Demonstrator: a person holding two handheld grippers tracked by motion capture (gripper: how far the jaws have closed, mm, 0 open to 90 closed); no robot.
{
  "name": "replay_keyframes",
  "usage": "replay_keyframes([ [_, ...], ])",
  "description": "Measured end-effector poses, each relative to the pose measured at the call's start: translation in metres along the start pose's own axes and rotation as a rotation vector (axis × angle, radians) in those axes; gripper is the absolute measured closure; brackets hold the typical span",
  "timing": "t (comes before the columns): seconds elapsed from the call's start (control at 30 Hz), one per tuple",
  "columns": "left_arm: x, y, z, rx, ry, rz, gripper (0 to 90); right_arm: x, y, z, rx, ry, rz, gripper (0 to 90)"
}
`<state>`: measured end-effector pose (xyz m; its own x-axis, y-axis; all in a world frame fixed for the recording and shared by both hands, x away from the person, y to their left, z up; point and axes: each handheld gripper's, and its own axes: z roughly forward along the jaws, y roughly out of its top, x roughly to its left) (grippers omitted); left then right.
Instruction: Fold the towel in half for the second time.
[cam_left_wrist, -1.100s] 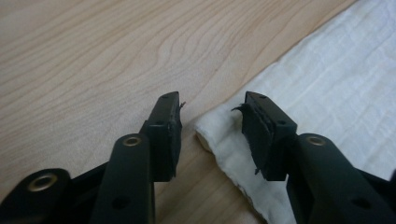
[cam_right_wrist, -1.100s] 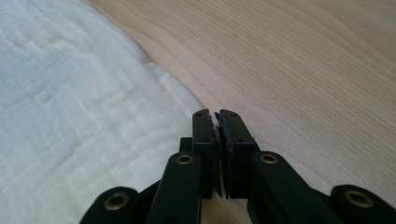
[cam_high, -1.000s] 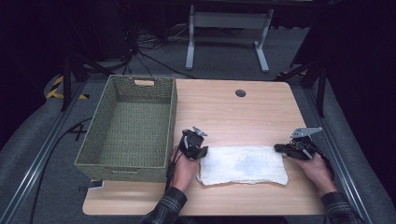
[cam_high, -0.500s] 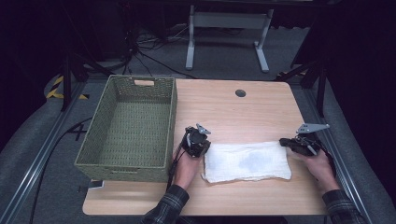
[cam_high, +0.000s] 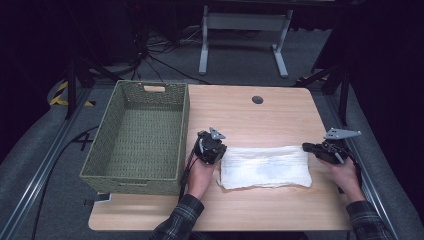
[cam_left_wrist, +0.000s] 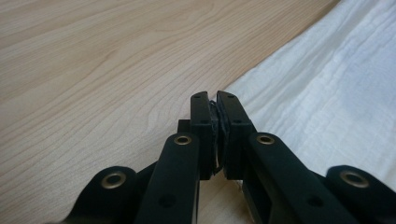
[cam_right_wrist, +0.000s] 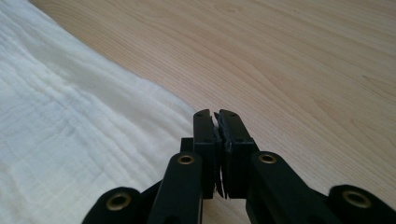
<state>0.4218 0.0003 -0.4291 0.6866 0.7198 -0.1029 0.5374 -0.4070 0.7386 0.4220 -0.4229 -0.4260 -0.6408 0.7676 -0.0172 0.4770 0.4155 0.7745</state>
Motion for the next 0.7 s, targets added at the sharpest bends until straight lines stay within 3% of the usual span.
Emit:
replay_keyframes([
  [0.13,-0.003,-0.003,-0.006,-0.018,-0.006,-0.005,86.1,0.003,-0.001,-0.005,-0.009,0.009,-0.005,86.5],
  [0.37,-0.010,-0.007,-0.018,-0.041,-0.011,0.023,86.1,0.011,-0.004,-0.019,-0.040,0.026,-0.022,86.5],
  [0.7,-0.022,-0.015,-0.033,-0.050,-0.008,0.097,86.1,0.021,-0.011,-0.028,-0.041,0.043,-0.018,86.4],
])
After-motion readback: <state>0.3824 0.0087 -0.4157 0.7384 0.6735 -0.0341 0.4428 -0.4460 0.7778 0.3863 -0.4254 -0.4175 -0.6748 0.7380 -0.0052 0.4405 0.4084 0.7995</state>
